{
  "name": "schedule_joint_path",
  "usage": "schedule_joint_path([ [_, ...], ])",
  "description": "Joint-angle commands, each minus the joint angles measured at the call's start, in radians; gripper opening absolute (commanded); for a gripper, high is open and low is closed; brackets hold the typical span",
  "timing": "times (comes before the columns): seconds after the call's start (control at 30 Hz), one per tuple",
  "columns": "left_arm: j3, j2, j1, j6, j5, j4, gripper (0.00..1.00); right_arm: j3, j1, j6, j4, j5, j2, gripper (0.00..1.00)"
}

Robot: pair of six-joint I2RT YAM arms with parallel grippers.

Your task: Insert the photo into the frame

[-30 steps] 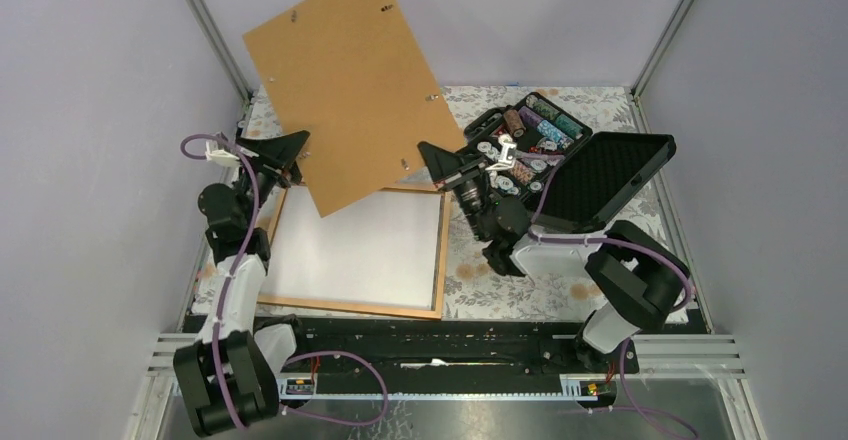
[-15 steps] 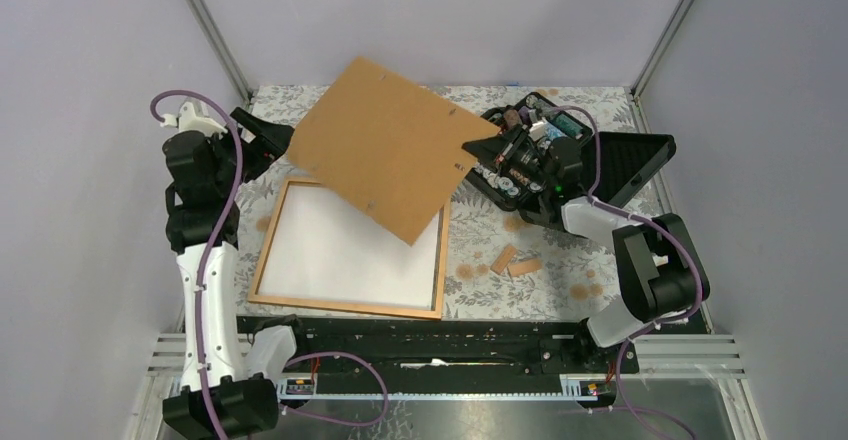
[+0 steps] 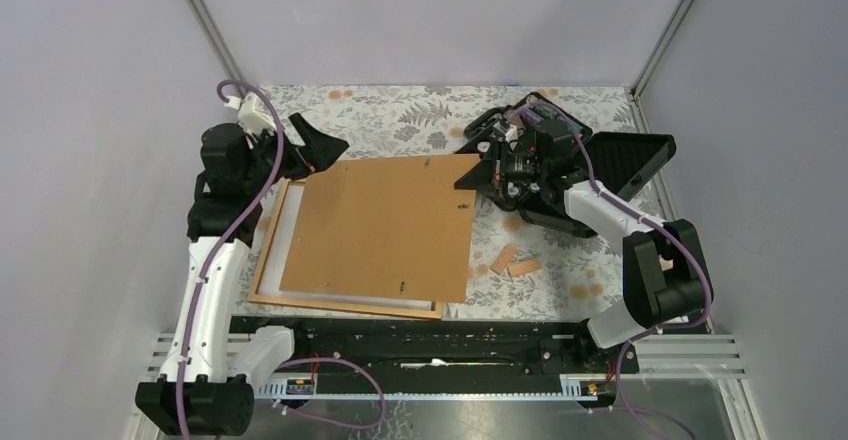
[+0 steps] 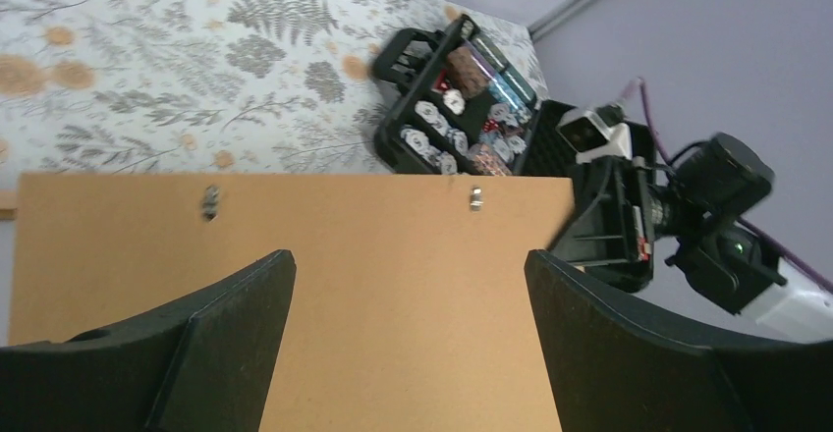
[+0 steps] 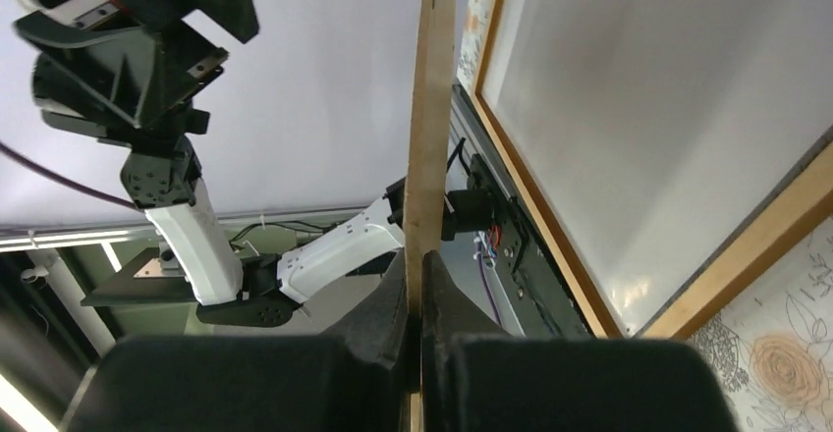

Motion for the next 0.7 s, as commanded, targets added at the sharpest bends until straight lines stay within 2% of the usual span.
schedule_joint_path([
  [0.0, -0.002, -0.008, -0.078, 0.053, 0.022, 0.111, 0.92, 0.089, 0.042, -0.081, -0.116, -0.067, -0.002, 0.00],
  [0.2, -0.034, 0.012, -0.182, 0.111, -0.037, 0.146, 0.93, 0.098, 0.128, -0.047, -0.049, 0.012, 0.076, 0.00],
  [0.67, -0.077, 0.006, -0.276, 0.212, -0.090, 0.110, 0.93, 0.103, 0.137, 0.115, 0.172, 0.075, 0.254, 0.00],
])
